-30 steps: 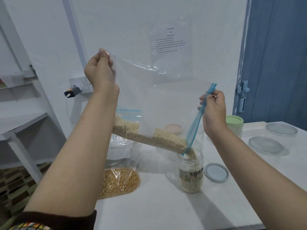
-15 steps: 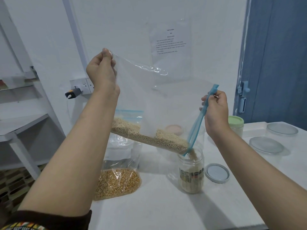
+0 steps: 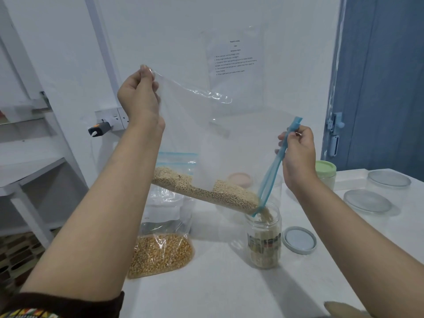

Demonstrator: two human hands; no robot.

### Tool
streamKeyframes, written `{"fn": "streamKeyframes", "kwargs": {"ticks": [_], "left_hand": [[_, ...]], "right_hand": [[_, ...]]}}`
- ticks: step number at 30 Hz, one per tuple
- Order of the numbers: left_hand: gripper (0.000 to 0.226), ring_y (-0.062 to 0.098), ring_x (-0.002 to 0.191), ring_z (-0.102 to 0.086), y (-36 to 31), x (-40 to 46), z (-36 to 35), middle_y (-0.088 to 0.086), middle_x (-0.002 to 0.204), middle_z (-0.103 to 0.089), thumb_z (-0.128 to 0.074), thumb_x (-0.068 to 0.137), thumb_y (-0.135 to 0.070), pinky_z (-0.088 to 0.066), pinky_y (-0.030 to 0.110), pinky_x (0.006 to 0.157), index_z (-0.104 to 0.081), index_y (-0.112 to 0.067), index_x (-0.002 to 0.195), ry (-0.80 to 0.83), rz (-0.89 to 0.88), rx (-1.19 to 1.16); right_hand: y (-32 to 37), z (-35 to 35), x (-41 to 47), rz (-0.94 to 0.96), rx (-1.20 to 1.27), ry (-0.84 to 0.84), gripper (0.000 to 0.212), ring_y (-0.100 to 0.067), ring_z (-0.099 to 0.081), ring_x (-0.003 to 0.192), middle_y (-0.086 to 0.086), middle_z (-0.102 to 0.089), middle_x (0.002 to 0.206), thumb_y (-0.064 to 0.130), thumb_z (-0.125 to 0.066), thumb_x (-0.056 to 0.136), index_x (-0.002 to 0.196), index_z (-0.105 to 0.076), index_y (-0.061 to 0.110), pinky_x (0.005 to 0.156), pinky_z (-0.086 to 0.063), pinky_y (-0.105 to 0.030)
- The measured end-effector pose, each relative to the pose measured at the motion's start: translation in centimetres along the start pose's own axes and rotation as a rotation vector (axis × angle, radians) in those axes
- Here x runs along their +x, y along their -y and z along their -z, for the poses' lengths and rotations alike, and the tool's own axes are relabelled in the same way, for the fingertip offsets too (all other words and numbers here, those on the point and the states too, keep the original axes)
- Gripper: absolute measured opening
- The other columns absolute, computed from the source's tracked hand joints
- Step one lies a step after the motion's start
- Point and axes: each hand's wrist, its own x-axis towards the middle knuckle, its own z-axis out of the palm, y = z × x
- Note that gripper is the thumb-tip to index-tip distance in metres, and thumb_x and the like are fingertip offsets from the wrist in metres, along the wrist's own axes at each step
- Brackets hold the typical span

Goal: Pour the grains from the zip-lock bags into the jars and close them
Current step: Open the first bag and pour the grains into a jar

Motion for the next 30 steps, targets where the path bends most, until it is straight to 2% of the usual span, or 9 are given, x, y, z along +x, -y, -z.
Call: {"fn": "streamKeyframes", "kwargs": {"ticks": [16, 30], "left_hand": [[0.021, 0.007, 0.063, -0.052, -0.13, 0.06, -0.27, -0.005, 0.072, -0.061, -0.062, 0.097, -0.022, -0.036, 0.018, 0.054, -0.064, -0.017, 0.077, 0.026, 0.006, 0.02], [0.02, 0.005, 0.062, -0.055, -0.1, 0.03, -0.4, -0.009, 0.071, -0.063, -0.062, 0.097, -0.024, -0.038, 0.019, 0.055, -0.066, -0.018, 0.078, 0.081, -0.006, 0.078]], "right_hand": [[0.01, 0.21, -0.13, 0.001, -0.028, -0.005, 0.016, -0.007, -0.052, 0.077, 0.007, -0.059, 0.088, 0.013, -0.035, 0.106, 0.11, -0.049, 0.019, 0.069, -0.049, -0.023], [-0.21, 0.54, -0.3, -0.006, -0.009, -0.008, 0.018, -0.008, -0.052, 0.076, 0.006, -0.058, 0.087, 0.012, -0.034, 0.106, 0.105, -0.049, 0.022, 0.07, -0.048, -0.024]]}}
